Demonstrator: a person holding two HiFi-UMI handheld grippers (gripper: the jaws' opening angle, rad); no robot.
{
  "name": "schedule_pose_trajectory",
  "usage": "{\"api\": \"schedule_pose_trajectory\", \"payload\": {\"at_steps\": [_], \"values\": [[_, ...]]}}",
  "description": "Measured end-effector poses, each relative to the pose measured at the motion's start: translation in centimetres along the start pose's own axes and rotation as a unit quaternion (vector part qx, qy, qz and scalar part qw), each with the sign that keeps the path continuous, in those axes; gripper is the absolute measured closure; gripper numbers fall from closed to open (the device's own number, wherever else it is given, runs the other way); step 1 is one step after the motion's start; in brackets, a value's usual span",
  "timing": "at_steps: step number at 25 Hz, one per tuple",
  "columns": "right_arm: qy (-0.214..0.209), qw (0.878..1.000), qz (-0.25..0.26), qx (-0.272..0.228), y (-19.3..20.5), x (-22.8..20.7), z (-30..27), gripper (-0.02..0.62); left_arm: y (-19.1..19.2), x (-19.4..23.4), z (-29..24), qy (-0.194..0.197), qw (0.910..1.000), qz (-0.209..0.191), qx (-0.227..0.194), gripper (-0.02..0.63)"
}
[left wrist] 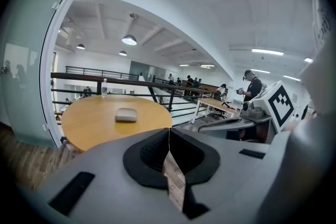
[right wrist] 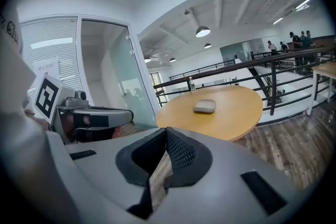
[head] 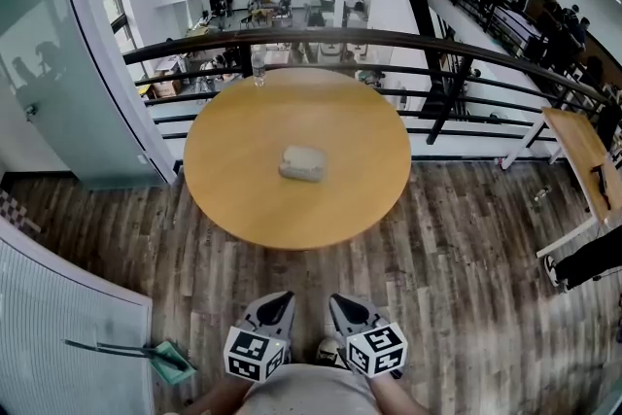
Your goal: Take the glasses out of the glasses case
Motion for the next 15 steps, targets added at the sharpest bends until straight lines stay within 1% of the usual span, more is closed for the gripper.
{"api": "schedule_pose_trajectory", "payload": {"at_steps": [3, 7, 11, 15], "values": [[-0.009, 1.0, 0.005, -0.005, -0.2, -0.4, 0.3, 0.571, -0.1, -0.6, -0.7, -0.002, 1.0, 0.0, 0.0, 0.581], [-0.044, 0.999, 0.014, 0.003, -0.2, -1.4, 0.8, 0.571, -0.6, -1.9, -2.2, -0.006, 1.0, -0.001, 0.004, 0.581], [-0.066, 0.996, 0.05, 0.012, -0.4, -2.6, 0.9, 0.571, -1.2, -2.9, -3.8, -0.013, 0.9999, -0.001, 0.006, 0.581], [-0.065, 0.995, 0.077, 0.004, -1.0, -4.6, 1.5, 0.571, -1.9, -4.0, -5.1, -0.02, 0.9998, -0.003, 0.006, 0.581]]}}
Point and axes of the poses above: the fingertips, and each gripper's own axes: z backward along the fingers, x to its left, y out of its underside, the point moved 2 cm from there along z, backward along the fingers, and after that the axes turned 4 degrees about x, right-handed, at the moved point
